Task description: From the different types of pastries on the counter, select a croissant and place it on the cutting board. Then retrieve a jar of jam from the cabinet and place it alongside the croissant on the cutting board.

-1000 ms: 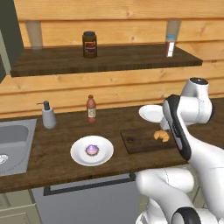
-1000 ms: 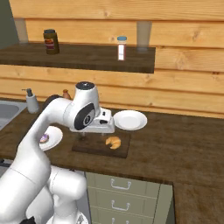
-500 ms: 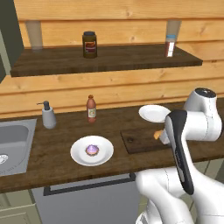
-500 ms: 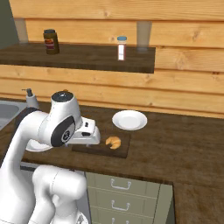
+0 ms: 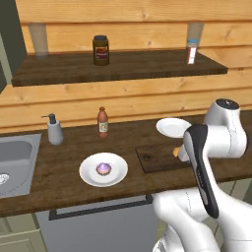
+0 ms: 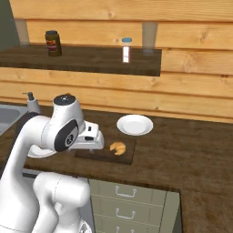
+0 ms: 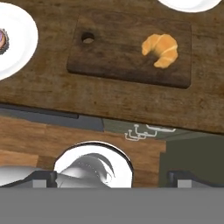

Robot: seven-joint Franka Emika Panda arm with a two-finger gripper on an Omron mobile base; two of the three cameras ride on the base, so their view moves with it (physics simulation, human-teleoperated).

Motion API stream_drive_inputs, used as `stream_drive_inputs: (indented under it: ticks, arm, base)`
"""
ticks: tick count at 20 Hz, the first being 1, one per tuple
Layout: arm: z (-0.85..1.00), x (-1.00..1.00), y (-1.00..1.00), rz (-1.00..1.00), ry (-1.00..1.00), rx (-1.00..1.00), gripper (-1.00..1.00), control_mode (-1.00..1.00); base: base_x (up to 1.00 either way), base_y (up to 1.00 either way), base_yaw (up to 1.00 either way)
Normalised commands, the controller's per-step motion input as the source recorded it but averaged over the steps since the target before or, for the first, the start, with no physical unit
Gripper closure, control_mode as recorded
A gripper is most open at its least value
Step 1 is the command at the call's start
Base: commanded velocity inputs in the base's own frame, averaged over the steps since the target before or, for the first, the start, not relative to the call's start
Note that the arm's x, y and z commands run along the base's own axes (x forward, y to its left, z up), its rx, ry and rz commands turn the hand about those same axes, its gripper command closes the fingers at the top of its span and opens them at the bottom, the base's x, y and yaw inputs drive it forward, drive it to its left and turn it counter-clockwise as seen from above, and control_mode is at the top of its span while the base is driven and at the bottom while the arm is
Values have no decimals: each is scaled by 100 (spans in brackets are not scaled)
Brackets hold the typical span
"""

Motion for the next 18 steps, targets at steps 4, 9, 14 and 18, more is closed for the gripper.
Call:
stream_drive_inputs:
  ticks: [4, 9, 14, 18]
  arm:
    - [0, 1, 0, 0, 3, 0, -100, -100]
    - [-4, -26, 6, 0, -1, 0, -100, 100]
    - [0, 0, 0, 0, 0, 0, -100, 100]
    - [0, 0, 0, 0, 0, 0, -100, 100]
  base:
    - [0, 0, 0]
    - [-20, 9, 0]
    - [-100, 78, 0]
    - [-91, 99, 0]
